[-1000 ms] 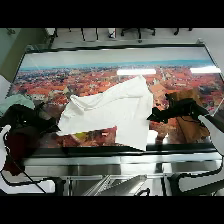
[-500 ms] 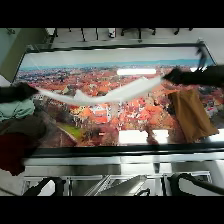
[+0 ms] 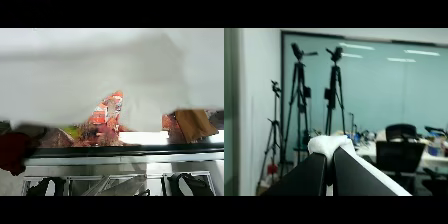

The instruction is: Fold the shirts.

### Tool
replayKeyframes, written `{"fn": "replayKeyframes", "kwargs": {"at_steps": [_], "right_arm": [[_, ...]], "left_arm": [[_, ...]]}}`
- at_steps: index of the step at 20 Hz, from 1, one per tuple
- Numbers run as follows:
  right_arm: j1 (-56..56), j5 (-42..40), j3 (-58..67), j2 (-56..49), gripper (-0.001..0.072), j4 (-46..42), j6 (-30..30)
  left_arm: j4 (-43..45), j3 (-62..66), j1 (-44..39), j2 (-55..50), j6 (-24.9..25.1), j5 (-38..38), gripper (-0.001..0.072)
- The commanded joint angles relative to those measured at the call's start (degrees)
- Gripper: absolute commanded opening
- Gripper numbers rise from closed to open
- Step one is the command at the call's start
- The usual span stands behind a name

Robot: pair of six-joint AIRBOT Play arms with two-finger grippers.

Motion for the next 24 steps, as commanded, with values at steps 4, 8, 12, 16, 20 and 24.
{"fn": "replayKeyframes", "kwargs": {"at_steps": [4,8,12,16,20,24], "right_arm": [[0.09,-2.86,-3.78,-4.96,0.0015,2.95,0.13],[2.21,-10.03,-11.65,-17.29,0.0015,6.29,0.98],[7.13,-6.19,-25.14,-31.61,0.0016,4.87,-0.15],[7.37,3.13,-31.61,-49.81,0.0015,4.72,-0.28],[6.69,11.61,-29.79,-61.92,0.0015,7.76,-0.28],[5.01,13.79,-21.18,-66.23,0.0015,7.72,1.46]], "left_arm": [[8.90,-10.51,-5.70,-1.90,-5.92,1.36,0.0013],[7.67,-20.90,-13.25,-17.29,-6.12,8.04,0.0013],[9.40,-30.18,-18.12,-39.91,-5.51,5.22,0.0013],[9.14,-28.79,-16.04,-63.98,-5.44,2.38,0.0013],[6.10,-15.41,-14.25,-80.74,-5.44,3.50,0.0013],[1.07,-2.03,-13.92,-86.12,-5.44,2.71,0.0013]]}}
